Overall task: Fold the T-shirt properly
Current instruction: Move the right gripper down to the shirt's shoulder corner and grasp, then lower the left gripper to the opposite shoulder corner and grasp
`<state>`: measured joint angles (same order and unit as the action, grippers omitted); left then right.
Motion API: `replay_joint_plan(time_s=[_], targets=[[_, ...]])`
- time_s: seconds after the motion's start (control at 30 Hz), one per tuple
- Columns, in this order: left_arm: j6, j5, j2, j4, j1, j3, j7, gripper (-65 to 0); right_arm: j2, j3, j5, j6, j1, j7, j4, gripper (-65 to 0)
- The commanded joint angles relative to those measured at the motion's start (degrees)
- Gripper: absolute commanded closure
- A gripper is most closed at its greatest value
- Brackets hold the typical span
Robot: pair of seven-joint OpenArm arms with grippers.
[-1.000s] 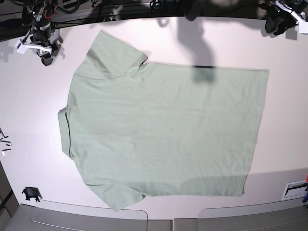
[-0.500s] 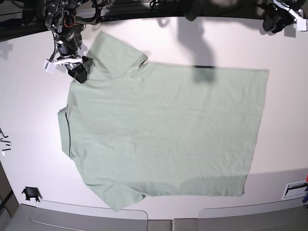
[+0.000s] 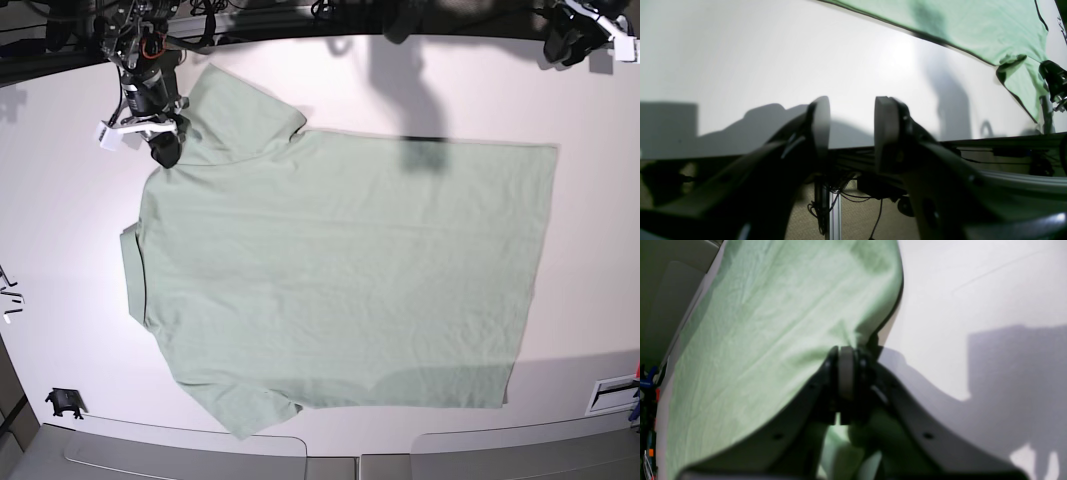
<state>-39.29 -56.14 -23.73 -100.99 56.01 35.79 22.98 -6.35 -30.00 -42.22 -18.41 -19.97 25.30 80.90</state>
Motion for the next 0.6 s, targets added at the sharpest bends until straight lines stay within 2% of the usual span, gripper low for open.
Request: replay_joint_plan(time_s=[0.0, 0.07, 0.2, 0.37, 0.47, 0.57], targets=[[-0.71, -0.98, -0.59, -0.66, 0.61, 0.61, -1.60, -20.3, 0.02, -0.02, -1.20, 0.20, -0.04, 1.27, 0.33, 0.0], [-0.71, -0.98, -0.85, -0.68, 0.28, 0.61, -2.03, -20.7, 0.02, -0.02, -0.83, 0.20, -0.04, 2.01, 0.33, 0.0], [-0.71, -0.42, -1.05, -0.66, -2.14, 0.66, -1.25, -29.6, 0.02, -0.02, 1.79, 0.07, -0.04, 2.19, 0.33, 0.0], [-0.46, 7.76, -1.07, -0.66, -7.82, 0.66, -1.09, -29.9, 0.02, -0.02, 1.77, -0.79, -0.07, 2.19, 0.33, 0.0], [3.39, 11.30, -1.33, -0.66, -12.04, 0.66, -1.11, -29.9, 0.07, -0.02, 1.75, -1.64, -0.07, 2.19, 0.33, 0.0], [8.15, 11.78, -2.47, -0.61, -16.37, 0.63, -1.07, -29.9, 0.20, 0.00, 1.77, -2.49, -0.07, 2.25, 0.33, 0.0]])
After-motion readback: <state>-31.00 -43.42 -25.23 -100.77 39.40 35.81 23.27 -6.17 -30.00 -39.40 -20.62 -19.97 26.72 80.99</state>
